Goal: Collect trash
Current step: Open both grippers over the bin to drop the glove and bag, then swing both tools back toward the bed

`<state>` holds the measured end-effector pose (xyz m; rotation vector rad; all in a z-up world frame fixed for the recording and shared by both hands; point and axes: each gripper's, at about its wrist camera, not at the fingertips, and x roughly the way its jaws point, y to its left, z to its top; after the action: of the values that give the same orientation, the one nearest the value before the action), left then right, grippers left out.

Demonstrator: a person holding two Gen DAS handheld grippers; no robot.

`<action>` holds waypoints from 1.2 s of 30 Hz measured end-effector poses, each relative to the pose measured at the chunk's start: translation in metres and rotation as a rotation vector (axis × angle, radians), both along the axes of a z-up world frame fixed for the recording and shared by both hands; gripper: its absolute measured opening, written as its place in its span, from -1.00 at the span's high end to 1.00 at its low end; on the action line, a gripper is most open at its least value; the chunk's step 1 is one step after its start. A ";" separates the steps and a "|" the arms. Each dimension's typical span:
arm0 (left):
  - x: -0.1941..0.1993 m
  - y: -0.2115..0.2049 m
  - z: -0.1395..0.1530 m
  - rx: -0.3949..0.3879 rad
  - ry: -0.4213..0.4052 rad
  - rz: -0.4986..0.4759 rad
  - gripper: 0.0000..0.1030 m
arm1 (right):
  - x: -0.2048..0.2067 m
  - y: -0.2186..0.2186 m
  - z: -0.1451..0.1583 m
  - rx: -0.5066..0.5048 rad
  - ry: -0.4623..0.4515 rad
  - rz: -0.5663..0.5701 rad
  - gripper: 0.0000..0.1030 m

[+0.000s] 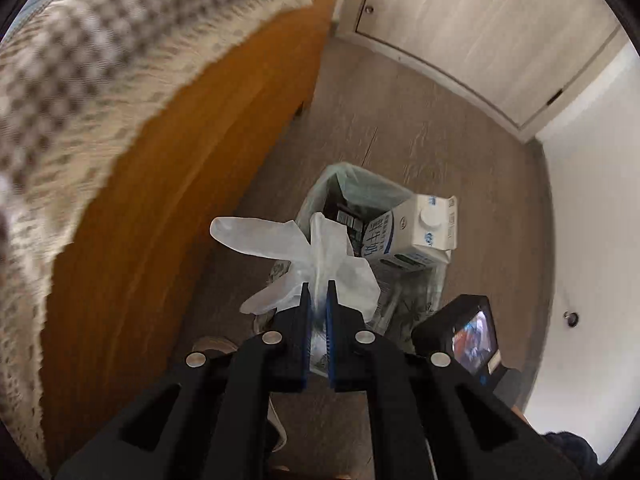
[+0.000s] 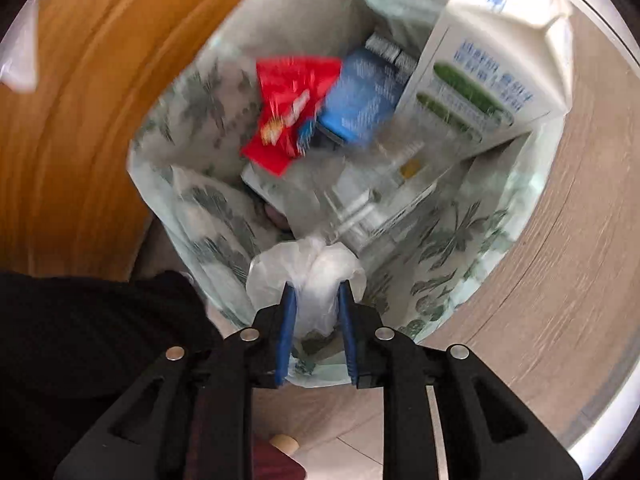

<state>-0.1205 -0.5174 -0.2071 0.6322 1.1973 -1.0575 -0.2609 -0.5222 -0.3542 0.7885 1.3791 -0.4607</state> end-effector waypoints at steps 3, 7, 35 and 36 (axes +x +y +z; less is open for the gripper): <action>-0.008 -0.014 -0.040 0.097 0.014 -0.018 0.94 | -0.006 0.002 0.010 0.018 -0.032 -0.009 0.02; -0.016 -0.024 -0.077 0.195 0.053 -0.049 0.94 | -0.009 -0.011 0.044 -0.019 -0.091 0.001 -0.13; -0.007 -0.023 -0.059 0.137 0.054 0.009 -0.46 | -0.016 -0.025 0.129 -0.262 -0.066 0.015 -0.17; -0.008 -0.021 -0.044 0.100 0.027 0.009 -0.46 | -0.016 -0.027 0.132 -0.274 -0.057 0.012 -0.17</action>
<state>-0.1289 -0.5386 -0.2512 0.6910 1.2812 -1.0067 -0.2773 -0.5495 -0.2218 0.5641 1.2354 -0.5994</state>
